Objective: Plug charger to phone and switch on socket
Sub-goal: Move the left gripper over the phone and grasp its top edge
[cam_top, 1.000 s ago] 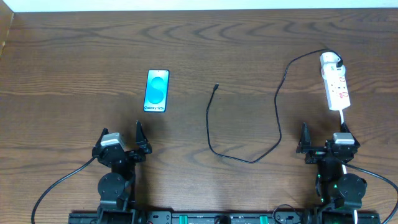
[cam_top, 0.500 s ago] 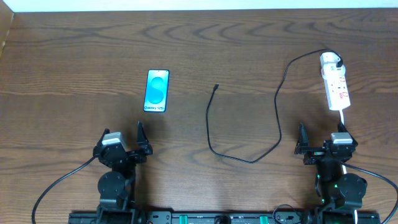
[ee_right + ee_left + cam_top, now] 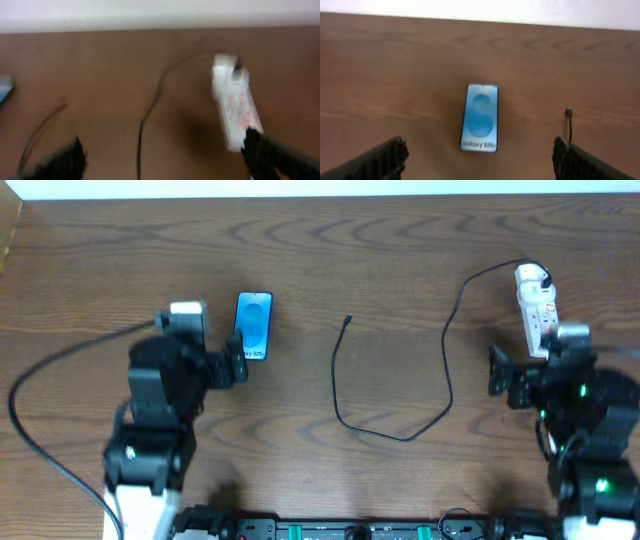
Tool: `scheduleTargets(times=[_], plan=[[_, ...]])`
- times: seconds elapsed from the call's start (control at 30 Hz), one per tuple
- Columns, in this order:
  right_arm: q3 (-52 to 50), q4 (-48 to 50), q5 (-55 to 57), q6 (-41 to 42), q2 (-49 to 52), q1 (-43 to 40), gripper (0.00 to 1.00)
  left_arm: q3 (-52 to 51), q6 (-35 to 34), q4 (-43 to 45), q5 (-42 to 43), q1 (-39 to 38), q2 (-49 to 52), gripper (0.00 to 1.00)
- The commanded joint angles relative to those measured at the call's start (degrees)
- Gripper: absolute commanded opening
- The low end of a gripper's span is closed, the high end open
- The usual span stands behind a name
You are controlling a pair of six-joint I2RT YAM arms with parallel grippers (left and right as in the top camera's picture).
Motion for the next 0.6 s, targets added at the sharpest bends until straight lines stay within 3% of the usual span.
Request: scheduleTargets(times=[0.0, 0.13, 0.37, 0.57], plan=[[10.2, -5.7, -2.5, -0.3, 9.9, 0.2, 0.99, 16.3, 1.2, -10.9, 1.8, 0.2, 12.8, 0.94], [25.5, -19.1, -8.3, -0.3, 26.3, 0.2, 0.99, 40.1, 1.7, -30.1, 1.8, 0.2, 34.2, 0.94], [26.4, -16.8, -14.8, -0.3, 30.2, 0.2, 0.99, 40.8, 2.5, -24.7, 4.1, 0.2, 46.0, 0.97], [26.4, -16.7, -13.7, -0.5, 30.3, 0.2, 0.99, 40.8, 3.1, -22.5, 1.0, 0.1, 59.2, 0.97]])
